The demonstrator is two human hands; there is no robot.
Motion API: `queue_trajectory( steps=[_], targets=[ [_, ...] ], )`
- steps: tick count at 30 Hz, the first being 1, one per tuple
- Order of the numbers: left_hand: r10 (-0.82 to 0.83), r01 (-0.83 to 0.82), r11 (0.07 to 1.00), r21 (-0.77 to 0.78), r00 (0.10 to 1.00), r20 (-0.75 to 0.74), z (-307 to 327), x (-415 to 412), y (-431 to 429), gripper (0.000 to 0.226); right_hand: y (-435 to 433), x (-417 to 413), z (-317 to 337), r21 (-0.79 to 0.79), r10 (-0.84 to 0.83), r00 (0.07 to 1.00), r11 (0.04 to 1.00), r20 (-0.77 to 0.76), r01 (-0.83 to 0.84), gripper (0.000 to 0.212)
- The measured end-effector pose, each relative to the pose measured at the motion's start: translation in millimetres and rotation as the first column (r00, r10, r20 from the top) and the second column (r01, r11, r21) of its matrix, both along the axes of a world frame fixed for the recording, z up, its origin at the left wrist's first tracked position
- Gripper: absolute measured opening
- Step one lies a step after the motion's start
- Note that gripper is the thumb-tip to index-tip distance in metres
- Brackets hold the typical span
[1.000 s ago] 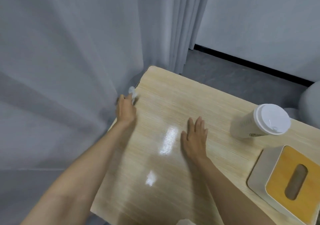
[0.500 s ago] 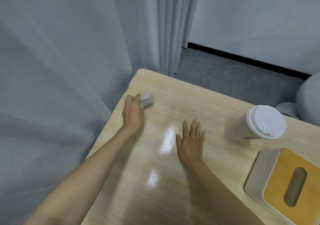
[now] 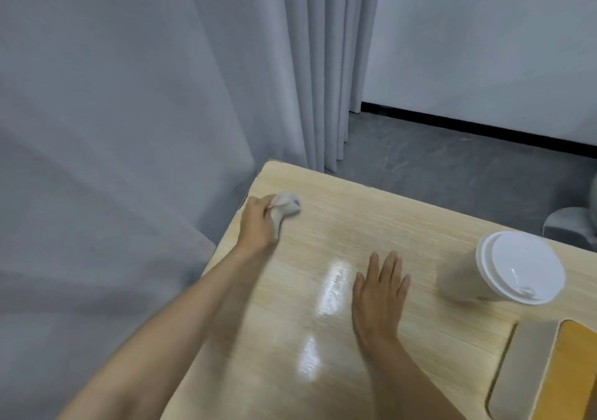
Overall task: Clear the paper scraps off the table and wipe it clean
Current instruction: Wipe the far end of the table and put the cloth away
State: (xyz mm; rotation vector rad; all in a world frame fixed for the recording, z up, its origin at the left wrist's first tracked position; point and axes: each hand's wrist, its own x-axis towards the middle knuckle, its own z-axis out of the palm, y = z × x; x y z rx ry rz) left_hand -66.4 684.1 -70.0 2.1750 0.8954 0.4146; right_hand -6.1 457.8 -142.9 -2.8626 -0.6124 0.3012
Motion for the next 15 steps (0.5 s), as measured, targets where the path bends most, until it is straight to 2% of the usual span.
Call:
queue_trajectory(
  steps=[1,3,5,7,9,11,12,13,15],
  targets=[
    [0.162,-0.162,0.987,-0.010,0.987,-0.005,1,9,21,0.017,1,0,-1,0.002,-0.007,1.000,1.000,0.003,0.007,0.057],
    [0.371,-0.375,0.927,-0.004,0.918,-0.138,-13,23,58,0.025,3,1,-1,0.004,-0.015,1.000,1.000,0.004,0.015,0.057],
    [0.449,-0.463,0.886,-0.003,0.861,-0.237,-28,37,71,0.031,3,1,-2,0.004,-0.008,1.000,1.000,0.005,0.008,0.057],
    [0.454,-0.477,0.878,-0.033,0.854,-0.253,-38,60,57,0.030,2,1,-4,-0.006,0.015,1.000,1.000,0.013,-0.014,0.057],
    [0.376,-0.391,0.920,-0.001,0.887,-0.266,-38,84,24,0.029,0,2,-9,-0.004,0.032,0.999,0.999,0.039,-0.032,0.057],
    [0.243,-0.259,0.965,-0.040,0.941,-0.234,-39,106,-12,0.036,0,3,-13,-0.009,0.032,0.998,0.999,0.061,-0.031,0.055],
    [0.052,-0.060,0.998,-0.025,0.969,-0.240,-39,114,-28,0.035,0,4,-14,-0.013,0.030,0.997,0.999,0.068,-0.029,0.054],
    [-0.124,0.119,0.992,-0.033,0.948,-0.292,-35,116,-38,0.031,-1,4,-15,-0.019,0.030,0.997,0.999,0.077,-0.029,0.054],
    [-0.291,0.329,0.943,0.051,0.889,-0.353,-28,111,-28,0.036,0,3,-15,-0.026,0.040,0.995,0.999,0.090,-0.038,0.054]
  ],
)
